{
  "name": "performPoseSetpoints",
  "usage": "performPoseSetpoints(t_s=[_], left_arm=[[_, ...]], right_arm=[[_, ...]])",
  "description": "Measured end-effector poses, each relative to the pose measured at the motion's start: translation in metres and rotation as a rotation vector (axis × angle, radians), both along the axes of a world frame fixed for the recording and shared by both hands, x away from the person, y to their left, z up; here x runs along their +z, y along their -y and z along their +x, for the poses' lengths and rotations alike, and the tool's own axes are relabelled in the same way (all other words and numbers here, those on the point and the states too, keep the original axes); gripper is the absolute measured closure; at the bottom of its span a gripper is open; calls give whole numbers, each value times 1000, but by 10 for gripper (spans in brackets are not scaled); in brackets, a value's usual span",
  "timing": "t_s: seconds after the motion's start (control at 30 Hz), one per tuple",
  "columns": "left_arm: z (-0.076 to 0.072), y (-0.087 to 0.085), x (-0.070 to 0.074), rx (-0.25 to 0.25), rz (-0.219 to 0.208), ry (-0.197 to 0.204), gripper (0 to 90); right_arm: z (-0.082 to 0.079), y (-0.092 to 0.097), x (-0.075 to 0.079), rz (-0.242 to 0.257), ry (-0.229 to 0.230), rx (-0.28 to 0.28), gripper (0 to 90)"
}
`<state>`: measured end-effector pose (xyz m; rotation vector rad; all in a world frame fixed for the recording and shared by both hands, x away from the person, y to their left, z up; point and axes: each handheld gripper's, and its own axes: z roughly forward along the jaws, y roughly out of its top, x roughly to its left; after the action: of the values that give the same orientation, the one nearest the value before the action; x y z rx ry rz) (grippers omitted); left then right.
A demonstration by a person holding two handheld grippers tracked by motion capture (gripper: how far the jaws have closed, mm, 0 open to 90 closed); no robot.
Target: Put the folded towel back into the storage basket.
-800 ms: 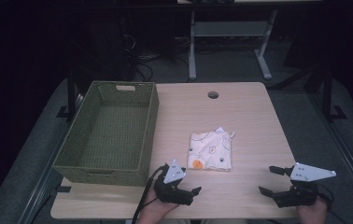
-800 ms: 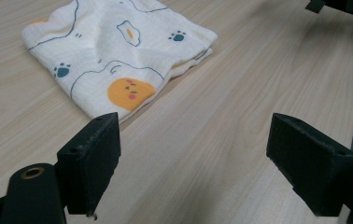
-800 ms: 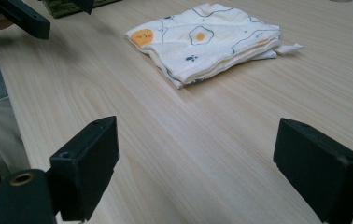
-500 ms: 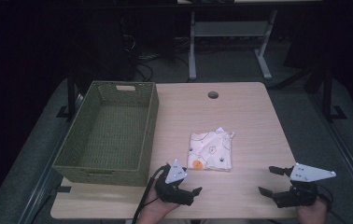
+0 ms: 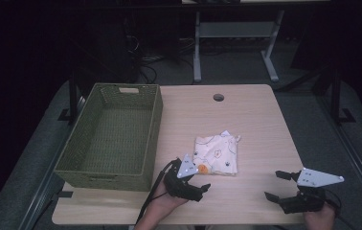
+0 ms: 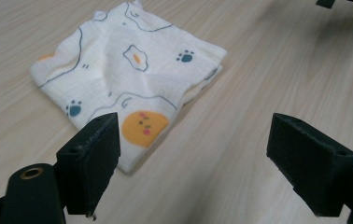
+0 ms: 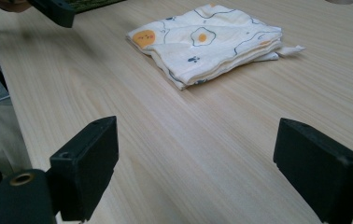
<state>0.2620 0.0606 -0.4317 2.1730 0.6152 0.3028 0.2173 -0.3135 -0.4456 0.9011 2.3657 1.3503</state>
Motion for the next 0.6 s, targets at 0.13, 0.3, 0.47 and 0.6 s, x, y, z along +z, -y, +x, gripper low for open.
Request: performPoseSetpoints(t_s=[0.13,0.3,0.47,0.6], left_arm=[[10,14,4,-19,52,14,175],[24,29,6,-41,89,8,177],[39,41,6,-59,105,-9,197],[49,50,9,-76,117,-5,220]], right_arm=[[0,1,0,5,1,-1,135],[0,1,0,3,3,6,135],[0,1,1,5,4,7,135],[1,2,1,6,8,9,135]])
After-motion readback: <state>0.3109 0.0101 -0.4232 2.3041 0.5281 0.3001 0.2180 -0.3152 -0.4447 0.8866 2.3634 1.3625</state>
